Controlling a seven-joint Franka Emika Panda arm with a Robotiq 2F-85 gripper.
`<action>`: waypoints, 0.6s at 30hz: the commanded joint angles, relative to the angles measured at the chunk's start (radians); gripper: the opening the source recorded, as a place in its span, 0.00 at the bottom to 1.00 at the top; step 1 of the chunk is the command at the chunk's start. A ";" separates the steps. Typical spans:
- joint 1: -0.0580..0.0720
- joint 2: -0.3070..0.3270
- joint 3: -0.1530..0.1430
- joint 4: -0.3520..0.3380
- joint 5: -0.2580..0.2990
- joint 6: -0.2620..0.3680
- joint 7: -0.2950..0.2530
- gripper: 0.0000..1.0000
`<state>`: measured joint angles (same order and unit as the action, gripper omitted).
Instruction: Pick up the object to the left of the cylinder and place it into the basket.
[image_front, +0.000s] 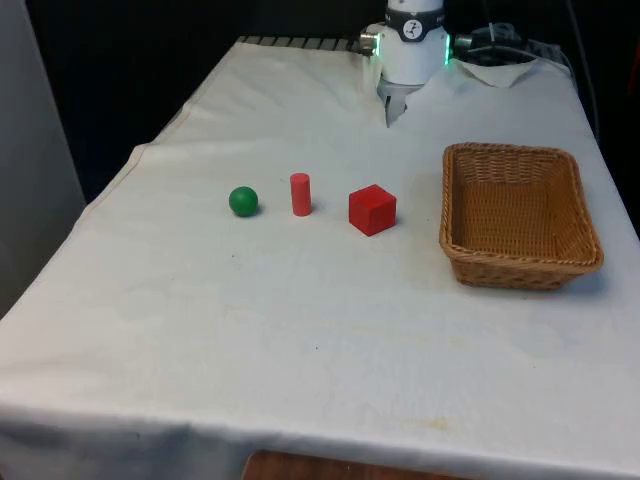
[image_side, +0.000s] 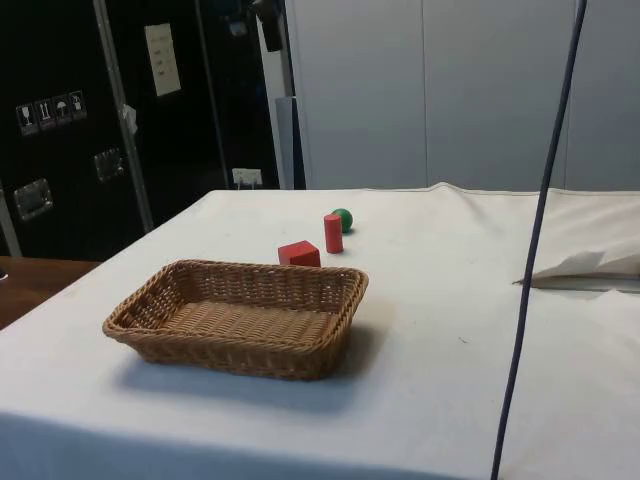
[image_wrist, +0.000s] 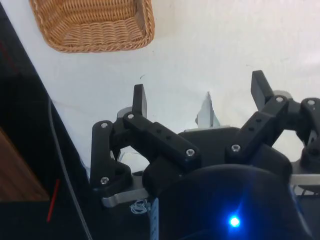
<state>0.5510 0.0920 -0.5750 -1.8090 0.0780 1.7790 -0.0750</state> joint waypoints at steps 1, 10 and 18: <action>0.000 0.000 0.003 0.000 0.000 0.000 0.002 1.00; 0.005 -0.011 0.026 -0.038 -0.014 0.061 0.028 1.00; 0.001 -0.003 0.045 -0.061 -0.026 0.114 0.033 1.00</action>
<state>0.5520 0.0890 -0.5300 -1.8700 0.0520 1.8930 -0.0420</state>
